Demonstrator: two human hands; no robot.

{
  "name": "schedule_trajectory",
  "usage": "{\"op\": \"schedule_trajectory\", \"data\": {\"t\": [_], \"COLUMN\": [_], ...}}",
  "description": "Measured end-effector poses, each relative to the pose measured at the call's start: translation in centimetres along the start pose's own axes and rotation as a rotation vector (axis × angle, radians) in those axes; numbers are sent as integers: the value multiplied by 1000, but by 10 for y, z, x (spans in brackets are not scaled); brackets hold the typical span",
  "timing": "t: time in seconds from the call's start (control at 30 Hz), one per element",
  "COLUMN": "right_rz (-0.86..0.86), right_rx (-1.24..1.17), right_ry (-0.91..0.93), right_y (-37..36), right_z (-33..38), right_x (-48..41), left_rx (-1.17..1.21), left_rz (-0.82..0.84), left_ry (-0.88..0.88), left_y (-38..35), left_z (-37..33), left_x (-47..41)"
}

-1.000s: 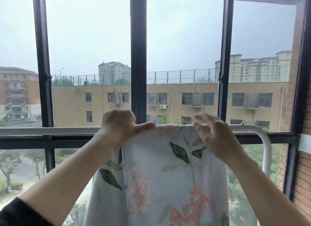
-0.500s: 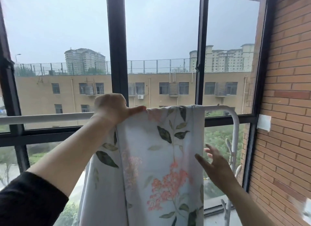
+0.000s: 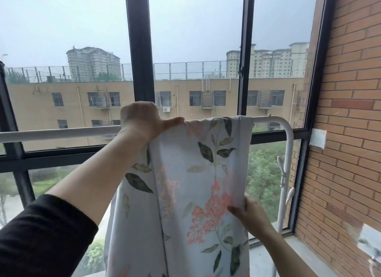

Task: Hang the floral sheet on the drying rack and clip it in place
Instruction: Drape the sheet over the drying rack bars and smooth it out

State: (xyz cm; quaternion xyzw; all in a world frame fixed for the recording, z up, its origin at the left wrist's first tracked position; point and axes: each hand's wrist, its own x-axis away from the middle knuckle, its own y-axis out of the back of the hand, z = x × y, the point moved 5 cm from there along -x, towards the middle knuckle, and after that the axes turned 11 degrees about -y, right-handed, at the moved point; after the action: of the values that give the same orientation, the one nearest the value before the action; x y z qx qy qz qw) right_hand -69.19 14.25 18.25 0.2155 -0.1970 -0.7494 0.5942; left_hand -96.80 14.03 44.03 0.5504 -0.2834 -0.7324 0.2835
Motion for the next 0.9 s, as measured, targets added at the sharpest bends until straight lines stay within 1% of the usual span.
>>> {"op": "schedule_trajectory", "data": {"t": [0.1,0.2,0.33,0.5,0.6,0.67,0.8,0.83,0.9], "right_rz": [-49,-65,-108,-207,-268,-309,-274,-239,-157], "right_rx": [-8,-107,-219,-134,-145,-228,-409,-429,-396], "right_ry": [-23,7,175,397,452,470,557,550,530], "right_y": [7,33,85,129,145,159,169,164,149], "right_z": [0,20,90,168,201,221,257,259,254], "right_x": [6,18,42,48,32,13,-22,-33,-55], "left_rx": [-3,2,56,41,16,-5,-30,-28,-27], "left_rz": [4,10,23,20,18,11,-11,-16,-26], "left_ry": [8,11,26,33,35,37,32,36,57], "left_y": [-1,1,7,12,14,15,15,15,15], "left_z": [2,4,2,3,4,5,6,6,5], "left_x": [1,2,3,9,13,14,16,16,16]}}
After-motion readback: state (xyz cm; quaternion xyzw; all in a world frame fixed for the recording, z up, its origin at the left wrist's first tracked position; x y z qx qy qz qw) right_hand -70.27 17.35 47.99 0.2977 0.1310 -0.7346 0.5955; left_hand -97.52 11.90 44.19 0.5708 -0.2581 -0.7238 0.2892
